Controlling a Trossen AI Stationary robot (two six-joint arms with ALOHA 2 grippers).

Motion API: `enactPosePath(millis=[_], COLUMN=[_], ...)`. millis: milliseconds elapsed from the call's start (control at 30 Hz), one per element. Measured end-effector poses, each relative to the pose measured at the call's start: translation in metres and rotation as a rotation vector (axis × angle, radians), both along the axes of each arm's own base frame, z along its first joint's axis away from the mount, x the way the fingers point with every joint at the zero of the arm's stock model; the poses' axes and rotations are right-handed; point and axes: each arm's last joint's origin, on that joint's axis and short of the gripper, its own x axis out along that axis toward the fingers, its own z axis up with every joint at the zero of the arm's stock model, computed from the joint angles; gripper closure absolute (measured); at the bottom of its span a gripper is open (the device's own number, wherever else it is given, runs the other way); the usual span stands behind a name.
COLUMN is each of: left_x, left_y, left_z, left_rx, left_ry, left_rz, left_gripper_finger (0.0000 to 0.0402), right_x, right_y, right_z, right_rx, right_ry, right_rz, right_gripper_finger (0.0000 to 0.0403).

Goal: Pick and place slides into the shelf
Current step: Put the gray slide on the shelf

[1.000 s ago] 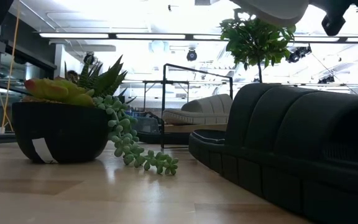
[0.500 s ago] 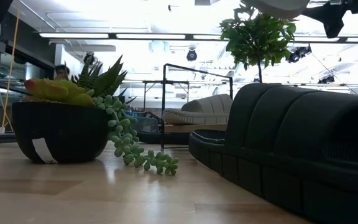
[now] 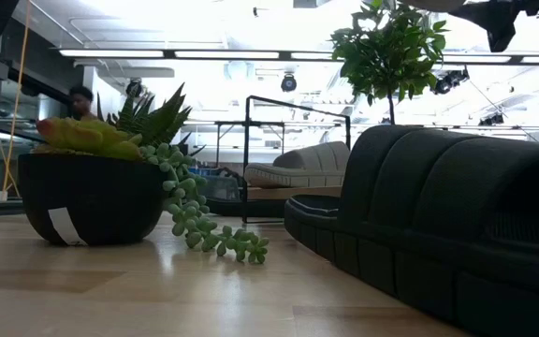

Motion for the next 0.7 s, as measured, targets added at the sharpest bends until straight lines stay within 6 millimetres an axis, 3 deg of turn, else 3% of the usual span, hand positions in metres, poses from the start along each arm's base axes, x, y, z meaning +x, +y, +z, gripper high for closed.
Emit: enactPosePath(millis=[367, 700], left_x=[0.002, 0.002], left_y=[0.000, 0.000], left_z=[-0.002, 0.000], left_rx=[-0.010, -0.004], left_ry=[0.003, -0.012], left_rz=[-0.002, -0.001], left_gripper_finger=[0.0382, 0.0382], right_x=[0.014, 0.021], right_y=[0.002, 0.004], right_z=[0.001, 0.002], right_rx=[-0.024, -0.037], right_ry=[0.026, 0.030], right_rz=[0.018, 0.058], right_gripper_finger=[0.0176, 0.0300])
